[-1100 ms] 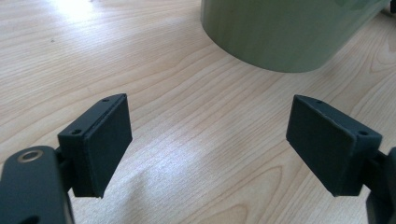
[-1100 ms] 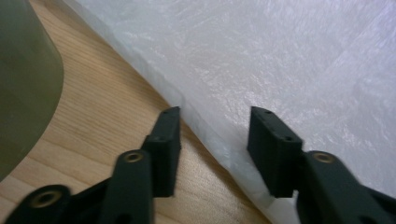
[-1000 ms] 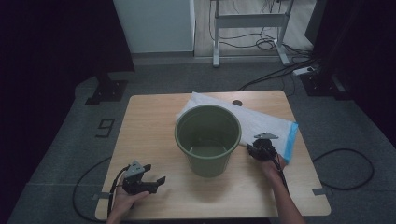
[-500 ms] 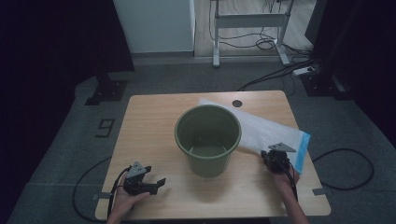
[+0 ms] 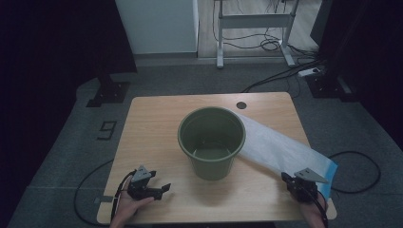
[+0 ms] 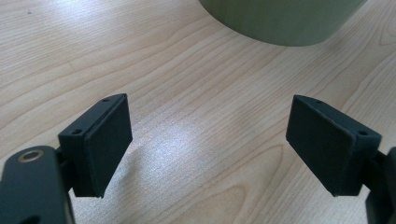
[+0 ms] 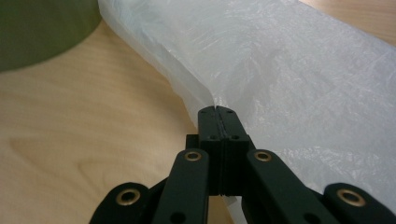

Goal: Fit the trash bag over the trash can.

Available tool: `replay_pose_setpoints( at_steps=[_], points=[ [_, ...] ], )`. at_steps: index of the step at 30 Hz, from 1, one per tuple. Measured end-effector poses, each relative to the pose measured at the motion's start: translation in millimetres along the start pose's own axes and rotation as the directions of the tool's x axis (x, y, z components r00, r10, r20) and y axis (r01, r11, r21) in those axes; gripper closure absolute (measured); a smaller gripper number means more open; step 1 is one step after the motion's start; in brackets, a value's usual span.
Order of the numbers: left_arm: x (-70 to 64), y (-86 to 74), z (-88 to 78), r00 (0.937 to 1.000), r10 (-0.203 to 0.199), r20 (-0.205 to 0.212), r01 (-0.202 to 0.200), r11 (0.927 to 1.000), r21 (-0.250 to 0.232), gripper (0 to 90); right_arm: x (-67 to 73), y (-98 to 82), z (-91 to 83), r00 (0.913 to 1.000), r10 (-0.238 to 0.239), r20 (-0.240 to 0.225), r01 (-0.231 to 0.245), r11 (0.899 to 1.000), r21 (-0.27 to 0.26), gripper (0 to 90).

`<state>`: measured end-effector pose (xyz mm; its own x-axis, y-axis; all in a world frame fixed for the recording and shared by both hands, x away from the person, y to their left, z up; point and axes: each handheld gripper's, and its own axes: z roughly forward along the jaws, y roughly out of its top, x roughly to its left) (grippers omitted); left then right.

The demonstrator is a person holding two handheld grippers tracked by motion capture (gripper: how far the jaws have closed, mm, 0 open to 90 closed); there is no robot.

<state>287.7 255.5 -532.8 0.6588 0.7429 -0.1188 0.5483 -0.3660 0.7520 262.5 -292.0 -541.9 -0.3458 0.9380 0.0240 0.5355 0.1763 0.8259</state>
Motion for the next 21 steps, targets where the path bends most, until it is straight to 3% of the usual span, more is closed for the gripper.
replay_pose_setpoints(
  at_steps=[7,8,11,12,13,15,19,21],
  points=[
    [-1.0,0.0,0.8,1.0000,0.000,0.006,0.000,1.0000,0.004,14.2,-7.2,-15.9,-9.1,0.9999,0.007,0.008,-0.007,0.999,0.052,83.0],
    [-1.4,0.1,0.7,1.0000,0.001,0.006,-0.001,1.0000,0.005,14.2,-7.9,-17.8,-9.5,0.9991,0.026,0.032,-0.028,0.998,0.055,71.7],
    [-1.3,-0.3,0.9,1.0000,-0.001,0.008,0.001,1.0000,0.005,14.2,-0.6,-13.4,-11.4,0.9982,0.011,0.059,-0.013,0.999,0.039,56.4],
    [-1.3,-0.3,0.9,1.0000,-0.001,0.008,0.001,1.0000,0.005,14.2,-0.6,-13.4,-11.4,0.9982,0.011,0.059,-0.013,0.999,0.039,56.4],
    [-1.3,-0.4,1.5,1.0000,-0.002,0.009,0.002,1.0000,0.008,14.2,9.4,-7.3,-10.8,0.9970,-0.007,0.077,0.005,1.000,0.022,45.3],
    [-1.9,-0.4,2.4,1.0000,-0.001,0.008,0.001,1.0000,0.010,14.2,19.8,1.1,-6.9,0.9968,-0.024,0.077,0.023,1.000,0.008,40.1],
    [-3.4,-0.5,2.8,0.9999,0.008,0.013,-0.008,0.9999,0.014,14.2,37.5,20.6,11.4,0.9973,-0.021,0.070,0.021,1.000,-0.005,34.2],
    [-2.8,-0.5,3.0,0.9999,0.007,0.013,-0.007,0.9999,0.013,14.2,46.9,31.5,26.5,0.9985,-0.029,0.046,0.029,1.000,-0.005,33.3]
  ],
)
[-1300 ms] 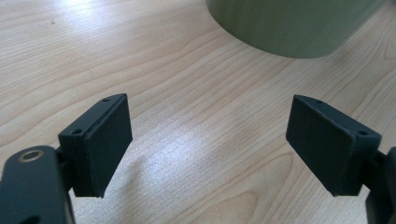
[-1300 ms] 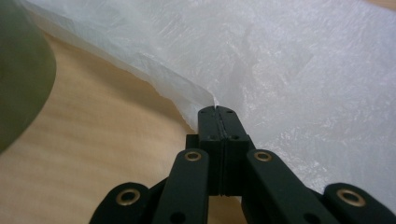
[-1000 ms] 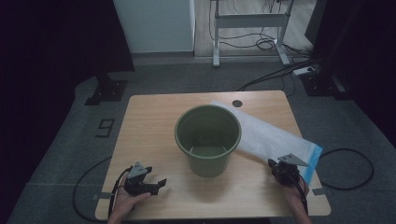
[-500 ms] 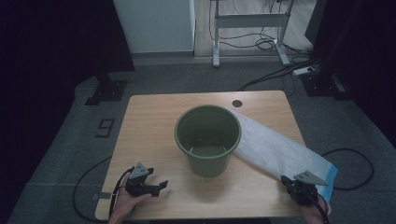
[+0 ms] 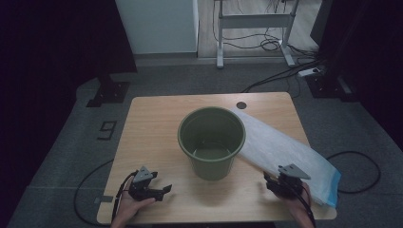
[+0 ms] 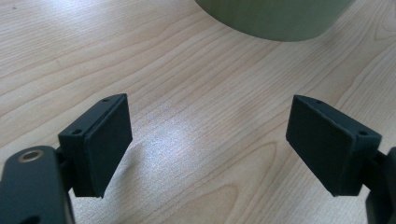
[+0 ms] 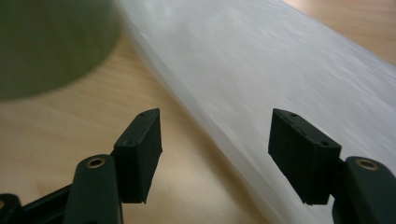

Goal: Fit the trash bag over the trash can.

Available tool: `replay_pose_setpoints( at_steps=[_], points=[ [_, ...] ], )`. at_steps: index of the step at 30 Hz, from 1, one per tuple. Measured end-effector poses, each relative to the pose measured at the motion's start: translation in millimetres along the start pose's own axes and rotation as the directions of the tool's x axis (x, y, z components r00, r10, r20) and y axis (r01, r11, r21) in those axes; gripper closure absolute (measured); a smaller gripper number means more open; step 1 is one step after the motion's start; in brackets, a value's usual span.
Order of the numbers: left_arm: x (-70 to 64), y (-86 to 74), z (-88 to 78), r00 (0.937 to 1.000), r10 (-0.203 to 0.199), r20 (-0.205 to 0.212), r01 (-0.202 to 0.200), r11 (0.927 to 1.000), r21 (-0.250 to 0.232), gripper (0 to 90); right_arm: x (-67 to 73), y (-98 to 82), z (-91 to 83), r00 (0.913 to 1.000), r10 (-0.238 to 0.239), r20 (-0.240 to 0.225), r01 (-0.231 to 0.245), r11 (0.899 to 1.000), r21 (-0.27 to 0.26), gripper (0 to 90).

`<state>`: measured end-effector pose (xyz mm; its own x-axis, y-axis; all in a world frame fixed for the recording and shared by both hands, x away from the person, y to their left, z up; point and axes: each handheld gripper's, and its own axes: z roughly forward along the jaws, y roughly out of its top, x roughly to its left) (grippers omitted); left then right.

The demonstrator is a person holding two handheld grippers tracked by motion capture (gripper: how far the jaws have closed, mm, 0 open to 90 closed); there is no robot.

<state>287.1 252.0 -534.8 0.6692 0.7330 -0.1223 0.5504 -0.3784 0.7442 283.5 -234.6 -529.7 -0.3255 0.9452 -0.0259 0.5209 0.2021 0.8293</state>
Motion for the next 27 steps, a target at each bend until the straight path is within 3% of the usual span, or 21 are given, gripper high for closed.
replay_pose_setpoints(
  at_steps=[4,5,6,10,17,20,24,27],
  points=[
    [1.3,-0.5,-0.2,1.0000,-0.004,-0.001,0.004,1.0000,-0.001,14.2,15.8,20.4,31.4,0.9988,-0.027,-0.041,0.027,1.000,-0.002,32.4],
    [1.6,-0.7,-0.5,1.0000,-0.005,-0.001,0.005,1.0000,-0.001,14.2,15.8,20.4,31.4,0.9988,-0.027,-0.041,0.027,1.000,-0.002,32.4],
    [2.2,-1.1,-1.4,1.0000,-0.005,-0.001,0.005,1.0000,-0.003,14.2,22.0,27.6,46.2,0.9975,-0.045,-0.055,0.046,0.999,0.012,32.2],
    [2.4,-2.5,-1.0,1.0000,-0.009,0.002,0.009,1.0000,-0.003,14.2,29.3,33.1,67.9,0.9967,-0.062,-0.053,0.065,0.996,0.053,32.3],
    [2.4,-2.8,0.6,1.0000,-0.008,0.004,0.008,1.0000,0.004,14.2,27.4,32.5,79.1,0.9982,-0.039,-0.045,0.042,0.996,0.081,34.0],
    [3.0,-2.4,-0.4,0.9996,-0.025,0.010,0.025,0.9997,-0.001,14.2,27.5,31.1,81.1,0.9982,-0.043,-0.042,0.047,0.994,0.094,36.2],
    [4.1,-2.3,-2.4,0.9989,-0.044,0.018,0.044,0.9989,-0.014,14.2,22.6,27.1,81.6,0.9992,-0.017,-0.037,0.020,0.995,0.098,44.3],
    [4.5,-3.0,-3.1,0.9987,-0.048,0.017,0.048,0.9987,-0.017,14.2,16.6,26.3,80.5,0.9984,-0.007,-0.055,0.012,0.996,0.093,57.7]
  ],
)
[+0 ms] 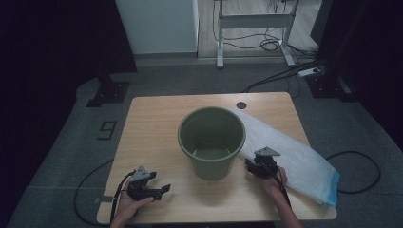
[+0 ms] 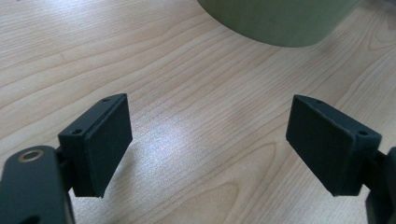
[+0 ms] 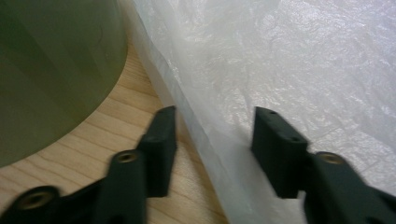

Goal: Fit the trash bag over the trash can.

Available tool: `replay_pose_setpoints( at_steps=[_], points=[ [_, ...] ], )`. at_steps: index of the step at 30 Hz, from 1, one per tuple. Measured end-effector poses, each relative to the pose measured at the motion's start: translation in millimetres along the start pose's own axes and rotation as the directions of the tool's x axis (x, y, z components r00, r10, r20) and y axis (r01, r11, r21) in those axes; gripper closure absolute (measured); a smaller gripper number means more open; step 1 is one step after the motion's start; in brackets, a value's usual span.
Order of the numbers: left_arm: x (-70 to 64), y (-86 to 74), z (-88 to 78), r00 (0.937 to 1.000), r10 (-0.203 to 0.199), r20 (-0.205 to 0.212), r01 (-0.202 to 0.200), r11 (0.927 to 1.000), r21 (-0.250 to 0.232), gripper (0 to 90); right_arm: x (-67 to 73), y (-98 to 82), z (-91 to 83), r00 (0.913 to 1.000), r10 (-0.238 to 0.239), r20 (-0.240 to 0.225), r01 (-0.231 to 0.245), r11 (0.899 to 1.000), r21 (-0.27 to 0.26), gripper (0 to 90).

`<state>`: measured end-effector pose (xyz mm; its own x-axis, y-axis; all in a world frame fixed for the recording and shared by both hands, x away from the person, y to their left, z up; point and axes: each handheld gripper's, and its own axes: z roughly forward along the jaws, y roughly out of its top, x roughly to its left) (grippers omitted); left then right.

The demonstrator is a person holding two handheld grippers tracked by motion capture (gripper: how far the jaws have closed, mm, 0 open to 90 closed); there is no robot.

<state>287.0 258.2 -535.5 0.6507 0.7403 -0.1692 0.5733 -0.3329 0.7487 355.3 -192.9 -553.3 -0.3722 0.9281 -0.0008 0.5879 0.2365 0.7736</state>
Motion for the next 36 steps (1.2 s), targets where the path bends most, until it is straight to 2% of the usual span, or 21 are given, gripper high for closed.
replay_pose_setpoints(
  at_steps=[2,6,8,10,13,16,19,23,24,25,29,32,33,34,36],
  points=[
    [0.0,-0.1,-0.2,1.0000,0.001,-0.001,-0.001,1.0000,0.001,14.2,-3.5,-0.4,-0.6,1.0000,0.000,-0.003,0.000,1.000,-0.005,69.4],
    [-0.5,-0.3,0.1,1.0000,0.003,-0.001,-0.003,1.0000,0.002,14.2,-12.4,0.4,-1.2,0.9997,0.023,0.000,-0.023,1.000,0.004,85.6],
    [-0.2,-0.7,0.5,1.0000,0.004,-0.002,-0.004,1.0000,0.004,14.2,-16.3,-0.1,-1.7,0.9992,0.037,0.016,-0.037,0.999,0.003,88.3],
    [1.1,-1.4,0.7,1.0000,-0.002,-0.003,0.002,1.0000,0.004,14.3,-20.6,-1.6,-3.8,0.9976,0.068,0.010,-0.068,0.997,-0.025,88.6],
    [3.4,-2.3,0.3,0.9999,-0.007,-0.008,0.007,1.0000,0.005,14.4,-26.4,1.1,-14.4,0.9932,0.116,-0.014,-0.116,0.987,-0.111,88.8],
    [4.0,-2.4,-1.2,0.9999,-0.012,-0.012,0.012,0.9999,-0.002,14.5,-34.4,8.7,-31.8,0.9826,0.181,-0.044,-0.186,0.963,-0.198,88.8],
    [3.3,-2.5,-1.7,0.9998,-0.010,-0.015,0.010,0.9999,-0.005,14.6,-42.5,19.2,-52.3,0.9698,0.226,-0.091,-0.243,0.930,-0.275,88.9],
    [3.4,-2.5,-0.8,0.9998,-0.007,-0.021,0.007,1.0000,-0.001,14.6,-46.0,34.5,-79.6,0.9678,0.218,-0.126,-0.250,0.898,-0.362,88.9],
    [3.4,-2.5,-0.8,0.9998,-0.007,-0.021,0.007,1.0000,-0.001,14.6,-46.0,34.5,-79.6,0.9678,0.218,-0.126,-0.250,0.898,-0.362,88.9],
    [3.4,-2.7,-0.9,0.9997,-0.006,-0.022,0.006,1.0000,-0.001,14.6,-46.8,41.8,-93.6,0.9666,0.215,-0.139,-0.254,0.878,-0.407,88.9],
    [3.7,-2.8,-1.3,0.9996,-0.007,-0.026,0.007,1.0000,-0.003,14.6,-47.1,50.8,-111.5,0.9625,0.217,-0.163,-0.269,0.844,-0.465,88.9],
    [4.0,-2.6,-2.0,0.9996,-0.009,-0.028,0.009,0.9999,-0.006,14.6,-45.1,55.6,-122.3,0.9544,0.216,-0.207,-0.292,0.821,-0.491,88.9],
    [4.0,-2.6,-2.0,0.9996,-0.009,-0.028,0.009,0.9999,-0.006,14.7,-45.1,55.6,-122.3,0.9544,0.216,-0.207,-0.292,0.821,-0.491,88.9],
    [4.3,-2.5,-2.4,0.9995,-0.010,-0.031,0.010,0.9999,-0.009,14.7,-43.0,59.1,-130.6,0.9553,0.208,-0.210,-0.290,0.803,-0.521,88.9],
    [4.5,-2.5,-2.7,0.9993,-0.013,-0.035,0.013,0.9998,-0.013,14.7,-42.4,62.8,-137.8,0.9554,0.204,-0.214,-0.289,0.792,-0.538,88.9]
  ],
)
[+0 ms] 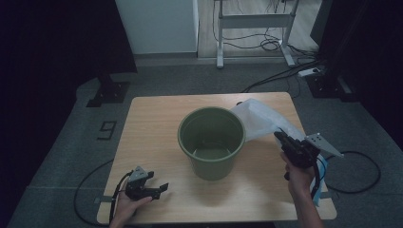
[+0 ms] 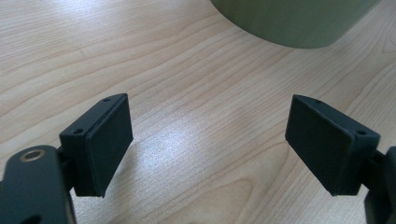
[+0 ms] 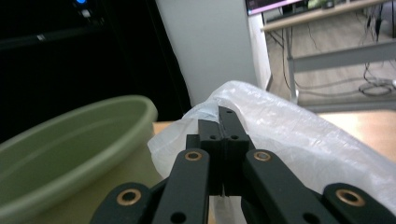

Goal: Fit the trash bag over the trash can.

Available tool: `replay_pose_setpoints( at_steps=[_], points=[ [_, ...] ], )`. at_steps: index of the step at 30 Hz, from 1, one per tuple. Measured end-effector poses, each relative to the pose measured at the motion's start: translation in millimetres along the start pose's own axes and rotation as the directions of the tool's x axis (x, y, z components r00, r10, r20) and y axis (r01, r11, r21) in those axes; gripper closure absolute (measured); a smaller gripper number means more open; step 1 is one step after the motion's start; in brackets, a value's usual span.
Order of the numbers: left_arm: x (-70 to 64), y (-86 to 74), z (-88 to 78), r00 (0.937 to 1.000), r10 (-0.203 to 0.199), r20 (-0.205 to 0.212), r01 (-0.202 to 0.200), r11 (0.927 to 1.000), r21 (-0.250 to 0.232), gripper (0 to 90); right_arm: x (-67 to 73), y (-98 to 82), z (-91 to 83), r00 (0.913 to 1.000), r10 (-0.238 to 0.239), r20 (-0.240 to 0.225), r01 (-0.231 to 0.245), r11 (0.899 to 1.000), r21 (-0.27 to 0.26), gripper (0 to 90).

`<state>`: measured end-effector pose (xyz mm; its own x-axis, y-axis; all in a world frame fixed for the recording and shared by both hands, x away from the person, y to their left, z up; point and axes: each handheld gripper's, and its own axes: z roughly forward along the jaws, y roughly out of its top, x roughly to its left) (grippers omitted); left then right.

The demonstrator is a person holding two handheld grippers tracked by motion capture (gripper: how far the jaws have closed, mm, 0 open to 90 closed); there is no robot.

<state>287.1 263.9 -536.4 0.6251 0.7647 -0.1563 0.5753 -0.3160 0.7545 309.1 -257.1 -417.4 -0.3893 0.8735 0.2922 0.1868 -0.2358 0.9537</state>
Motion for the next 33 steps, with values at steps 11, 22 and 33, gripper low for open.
replay_pose_setpoints(
  at_steps=[11,22,33],
  points=[
    [1.3,-0.6,-1.1,1.0000,0.001,0.009,-0.001,0.9999,-0.015,14.7,12.5,43.7,-20.7,0.9985,-0.052,-0.013,0.051,0.992,-0.114,88.9],
    [1.4,-1.5,-1.2,0.9999,0.002,0.015,-0.002,0.9999,-0.017,14.7,32.1,89.3,-38.7,0.9922,-0.123,-0.017,0.118,0.974,-0.194,88.9],
    [4.0,-2.1,-2.0,0.9991,-0.028,0.034,0.028,0.9993,-0.024,14.4,50.5,122.0,-56.5,0.9837,-0.175,-0.040,0.159,0.953,-0.258,88.9]
  ],
)
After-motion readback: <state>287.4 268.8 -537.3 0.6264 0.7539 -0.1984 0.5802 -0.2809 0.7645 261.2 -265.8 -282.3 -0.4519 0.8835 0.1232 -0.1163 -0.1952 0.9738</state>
